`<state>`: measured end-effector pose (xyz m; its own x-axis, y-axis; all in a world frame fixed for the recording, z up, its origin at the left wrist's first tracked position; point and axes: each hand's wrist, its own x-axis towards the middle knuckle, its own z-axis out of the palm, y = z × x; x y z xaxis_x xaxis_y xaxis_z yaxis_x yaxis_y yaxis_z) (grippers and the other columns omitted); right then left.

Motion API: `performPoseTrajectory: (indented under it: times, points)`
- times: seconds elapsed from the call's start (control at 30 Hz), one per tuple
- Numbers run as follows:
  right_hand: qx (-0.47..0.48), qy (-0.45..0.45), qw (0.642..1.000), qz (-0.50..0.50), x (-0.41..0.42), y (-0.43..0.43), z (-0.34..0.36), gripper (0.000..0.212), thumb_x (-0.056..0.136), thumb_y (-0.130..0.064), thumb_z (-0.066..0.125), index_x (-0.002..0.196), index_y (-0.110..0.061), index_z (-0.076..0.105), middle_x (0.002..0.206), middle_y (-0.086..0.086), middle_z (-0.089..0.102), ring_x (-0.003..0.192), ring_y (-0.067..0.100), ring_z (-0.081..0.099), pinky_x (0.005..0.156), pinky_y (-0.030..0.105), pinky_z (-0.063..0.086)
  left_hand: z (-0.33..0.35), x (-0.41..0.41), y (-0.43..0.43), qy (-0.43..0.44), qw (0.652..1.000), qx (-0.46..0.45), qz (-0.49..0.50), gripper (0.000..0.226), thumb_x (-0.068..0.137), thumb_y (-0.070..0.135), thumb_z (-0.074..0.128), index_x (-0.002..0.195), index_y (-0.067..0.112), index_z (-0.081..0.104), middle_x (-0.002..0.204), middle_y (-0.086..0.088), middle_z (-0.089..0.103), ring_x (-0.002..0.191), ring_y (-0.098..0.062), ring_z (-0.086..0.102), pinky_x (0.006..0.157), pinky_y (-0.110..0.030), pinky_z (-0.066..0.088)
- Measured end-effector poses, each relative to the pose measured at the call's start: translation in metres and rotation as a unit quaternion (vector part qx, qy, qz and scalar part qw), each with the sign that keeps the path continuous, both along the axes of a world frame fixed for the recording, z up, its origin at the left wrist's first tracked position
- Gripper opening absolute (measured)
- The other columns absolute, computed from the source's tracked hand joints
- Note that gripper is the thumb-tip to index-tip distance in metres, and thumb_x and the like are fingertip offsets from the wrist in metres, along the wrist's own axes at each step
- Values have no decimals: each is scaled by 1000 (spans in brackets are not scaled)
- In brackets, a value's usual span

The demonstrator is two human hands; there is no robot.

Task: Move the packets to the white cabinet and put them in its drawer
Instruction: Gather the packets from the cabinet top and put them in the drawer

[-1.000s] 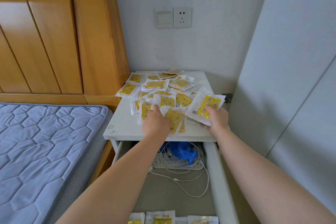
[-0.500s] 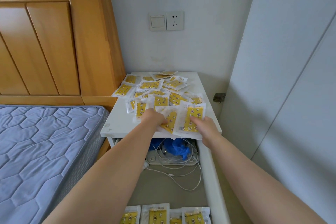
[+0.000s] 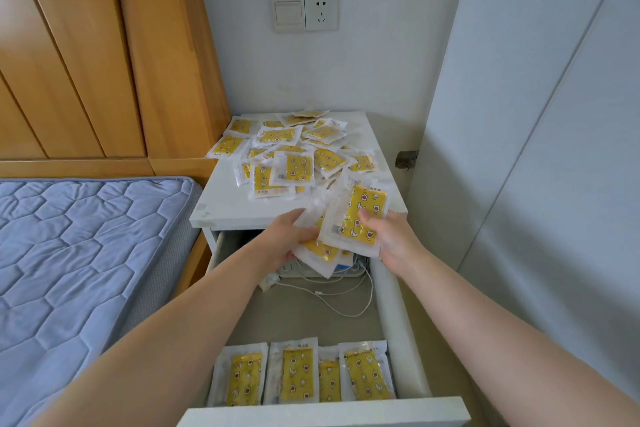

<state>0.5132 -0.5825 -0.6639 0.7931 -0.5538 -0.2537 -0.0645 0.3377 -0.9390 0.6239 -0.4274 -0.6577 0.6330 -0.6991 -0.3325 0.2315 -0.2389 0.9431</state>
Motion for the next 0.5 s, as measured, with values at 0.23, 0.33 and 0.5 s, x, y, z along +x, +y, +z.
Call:
performPoseTrajectory:
  times: [0.23,0.33,0.5]
  points:
    - [-11,35,999,7,-20,27,-25,17,92,-14,61,107,-16,65,112,5,69,109,25,63,104,49,42,-60,-25,38,172,982,-47,57,32,96,5,51,127,0,53,109,-12,69,91,-22,69,68,-30,58]
    - [-5,65,998,18,-25,34,-39,25,88,-18,65,113,-16,64,118,2,67,117,23,58,109,48,35,-83,-21,52,214,972,-26,87,32,96,8,51,129,5,52,112,-11,69,95,-23,69,69,-32,59]
    - [3,146,989,39,-36,49,-65,17,89,-16,64,106,-15,63,104,2,69,102,21,64,94,42,48,-104,-10,65,223,961,31,158,32,97,7,51,129,2,50,103,-10,68,89,-23,67,68,-35,54]
